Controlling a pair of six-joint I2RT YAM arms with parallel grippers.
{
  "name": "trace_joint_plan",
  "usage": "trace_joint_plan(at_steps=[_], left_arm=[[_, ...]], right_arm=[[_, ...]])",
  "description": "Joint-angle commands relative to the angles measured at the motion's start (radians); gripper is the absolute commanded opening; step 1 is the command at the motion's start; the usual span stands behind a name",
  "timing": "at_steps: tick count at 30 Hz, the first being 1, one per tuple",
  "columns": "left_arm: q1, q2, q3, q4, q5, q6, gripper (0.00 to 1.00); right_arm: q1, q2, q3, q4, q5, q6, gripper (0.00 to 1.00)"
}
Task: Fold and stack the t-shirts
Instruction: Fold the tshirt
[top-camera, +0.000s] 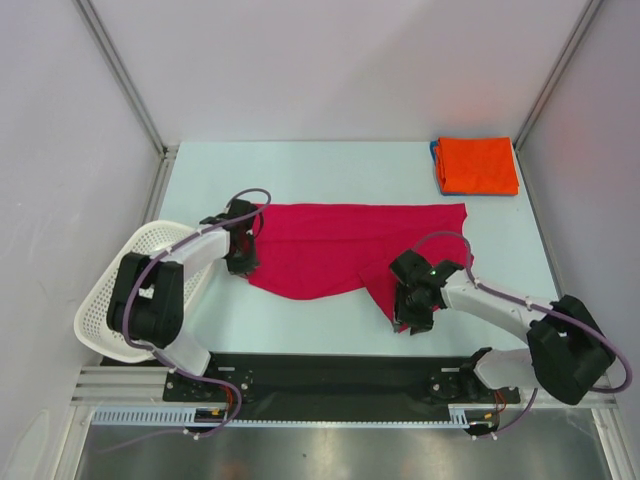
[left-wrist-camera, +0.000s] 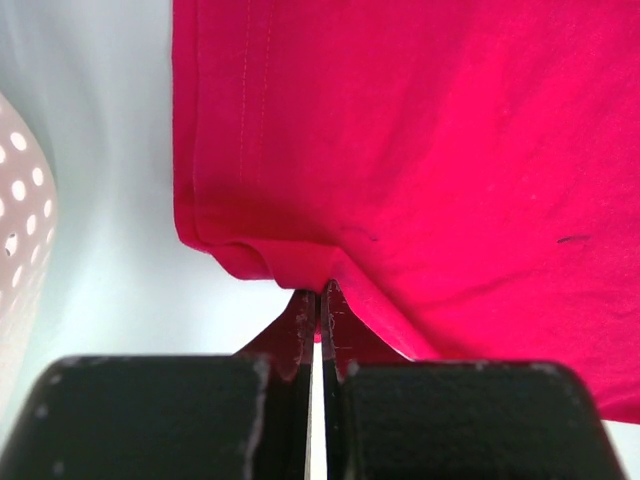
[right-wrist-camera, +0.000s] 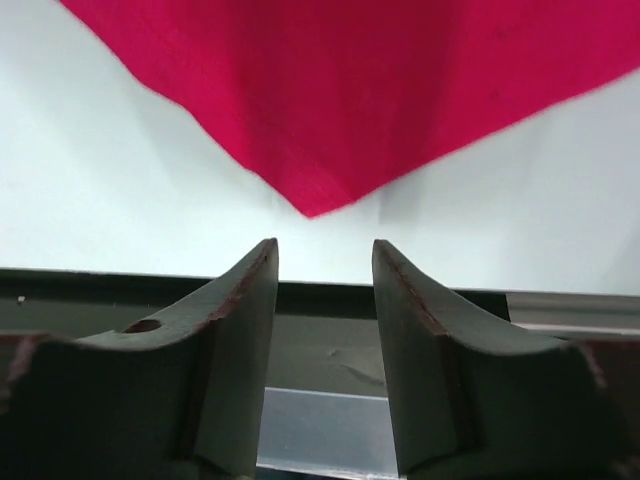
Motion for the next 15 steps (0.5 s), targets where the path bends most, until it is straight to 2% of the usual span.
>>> trace_joint_plan(at_steps=[1, 9, 14, 15], left_arm=[[0.006, 0.008, 0.046, 0.001, 0.019, 0.022, 0.0], [0.006, 0.005, 0.051, -0.008, 0.009, 0.028, 0.0], [0.006, 0.002, 0.039, -0.01, 0.006, 0.026, 0.0], [0.004, -0.001, 0.036, -0.01, 0.005, 0.025, 0.0]], right_arm=[[0.015, 0.054, 0.01, 0.09, 0.051, 0.018, 0.47], [0.035, 0.151, 0.013, 0.135, 0.137, 0.02, 0.39], [0.038, 0.12, 0.007, 0.106, 0.139, 0.038, 0.25], [0.038, 0.111, 0.007, 0.094, 0.14, 0.044, 0.19]])
